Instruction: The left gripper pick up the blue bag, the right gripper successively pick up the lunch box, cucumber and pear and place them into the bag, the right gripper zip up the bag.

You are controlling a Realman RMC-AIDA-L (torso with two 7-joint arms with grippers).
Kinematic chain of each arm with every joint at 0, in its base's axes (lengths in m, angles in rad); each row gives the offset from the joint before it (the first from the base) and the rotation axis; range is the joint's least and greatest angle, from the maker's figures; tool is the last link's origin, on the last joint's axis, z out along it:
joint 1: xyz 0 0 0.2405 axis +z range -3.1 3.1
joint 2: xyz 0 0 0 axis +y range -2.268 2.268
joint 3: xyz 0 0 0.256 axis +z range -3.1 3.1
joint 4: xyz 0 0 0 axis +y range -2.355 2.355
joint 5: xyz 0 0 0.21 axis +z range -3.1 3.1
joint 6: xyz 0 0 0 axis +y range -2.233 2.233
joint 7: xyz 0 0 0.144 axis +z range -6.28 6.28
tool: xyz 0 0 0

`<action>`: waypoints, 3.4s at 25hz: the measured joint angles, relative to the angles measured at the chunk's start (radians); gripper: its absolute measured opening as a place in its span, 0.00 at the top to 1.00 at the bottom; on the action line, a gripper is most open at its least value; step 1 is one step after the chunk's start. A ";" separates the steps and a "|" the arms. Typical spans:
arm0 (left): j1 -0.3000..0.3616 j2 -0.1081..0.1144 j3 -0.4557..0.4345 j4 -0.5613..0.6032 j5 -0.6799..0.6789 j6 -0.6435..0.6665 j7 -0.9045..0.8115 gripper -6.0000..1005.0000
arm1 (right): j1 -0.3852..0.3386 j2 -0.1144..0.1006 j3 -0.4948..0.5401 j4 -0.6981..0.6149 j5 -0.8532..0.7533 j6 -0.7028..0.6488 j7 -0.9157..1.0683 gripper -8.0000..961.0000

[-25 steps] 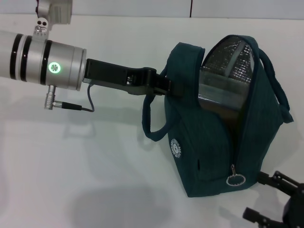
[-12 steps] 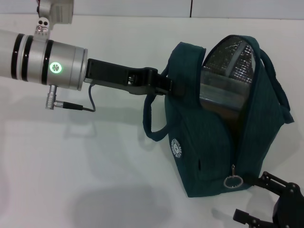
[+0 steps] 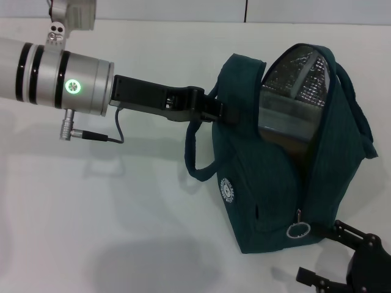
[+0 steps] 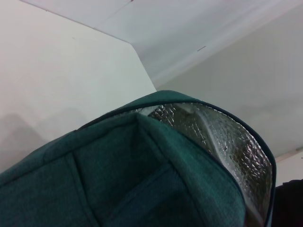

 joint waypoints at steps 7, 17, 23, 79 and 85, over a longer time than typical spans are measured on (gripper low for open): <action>0.000 0.000 0.000 0.000 0.000 0.000 0.000 0.95 | 0.017 0.006 -0.022 0.000 0.000 0.006 0.004 0.15; 0.002 0.000 0.000 0.000 0.000 0.000 0.003 0.95 | 0.024 0.010 -0.026 0.000 0.008 0.022 0.005 0.16; 0.003 0.000 0.000 0.000 -0.002 0.000 0.003 0.95 | 0.024 0.009 -0.028 0.000 0.002 0.022 0.004 0.16; 0.007 -0.007 0.000 0.000 -0.003 -0.002 0.016 0.95 | -0.024 -0.006 0.021 -0.001 0.116 -0.081 0.001 0.99; 0.021 -0.012 -0.003 0.000 -0.027 -0.002 0.064 0.95 | 0.004 -0.001 0.022 0.000 0.131 -0.090 0.005 0.99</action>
